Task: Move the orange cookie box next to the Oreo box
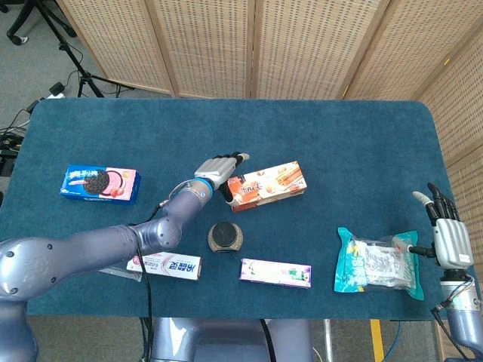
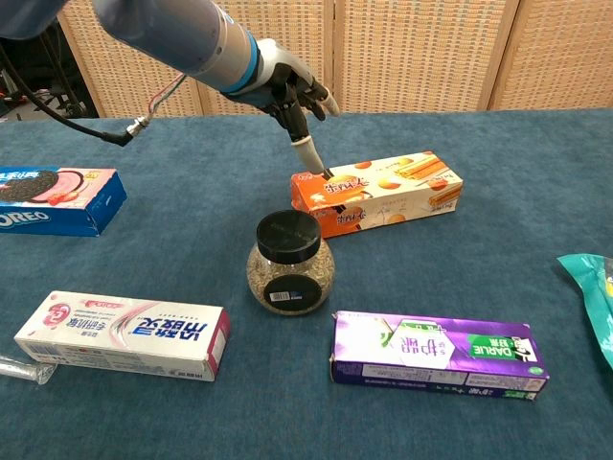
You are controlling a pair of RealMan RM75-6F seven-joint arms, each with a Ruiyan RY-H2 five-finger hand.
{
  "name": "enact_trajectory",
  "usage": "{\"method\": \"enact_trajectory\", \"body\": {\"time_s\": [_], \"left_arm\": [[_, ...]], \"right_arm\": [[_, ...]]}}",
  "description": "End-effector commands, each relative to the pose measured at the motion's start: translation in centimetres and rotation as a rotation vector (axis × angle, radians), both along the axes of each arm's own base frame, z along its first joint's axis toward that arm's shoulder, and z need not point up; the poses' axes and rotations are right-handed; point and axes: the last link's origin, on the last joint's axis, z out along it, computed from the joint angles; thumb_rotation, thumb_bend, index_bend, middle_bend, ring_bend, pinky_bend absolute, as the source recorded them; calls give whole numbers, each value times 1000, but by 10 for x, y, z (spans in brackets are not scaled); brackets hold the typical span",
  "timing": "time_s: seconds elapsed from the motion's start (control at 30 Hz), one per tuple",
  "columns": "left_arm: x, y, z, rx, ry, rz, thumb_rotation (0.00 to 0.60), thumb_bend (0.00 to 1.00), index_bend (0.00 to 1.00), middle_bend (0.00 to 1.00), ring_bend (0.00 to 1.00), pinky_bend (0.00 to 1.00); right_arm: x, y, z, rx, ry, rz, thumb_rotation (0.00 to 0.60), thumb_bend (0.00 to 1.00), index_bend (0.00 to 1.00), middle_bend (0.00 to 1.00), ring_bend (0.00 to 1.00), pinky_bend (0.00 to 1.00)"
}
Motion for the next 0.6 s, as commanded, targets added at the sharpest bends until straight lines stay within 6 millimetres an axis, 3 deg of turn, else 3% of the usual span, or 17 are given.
{"method": "enact_trajectory", "body": {"time_s": [0.03, 0.6], "left_arm": [[8, -1, -18, 30, 53, 5, 600, 101, 0, 0, 0, 0], [29, -9, -55, 97, 104, 10, 600, 103, 0, 0, 0, 0]], "right_arm": [[-2, 0, 3, -5, -10, -2, 600, 0, 158, 0, 0, 62], [-5, 1, 11, -25, -59, 0, 600, 1, 158, 0, 0, 62]]}}
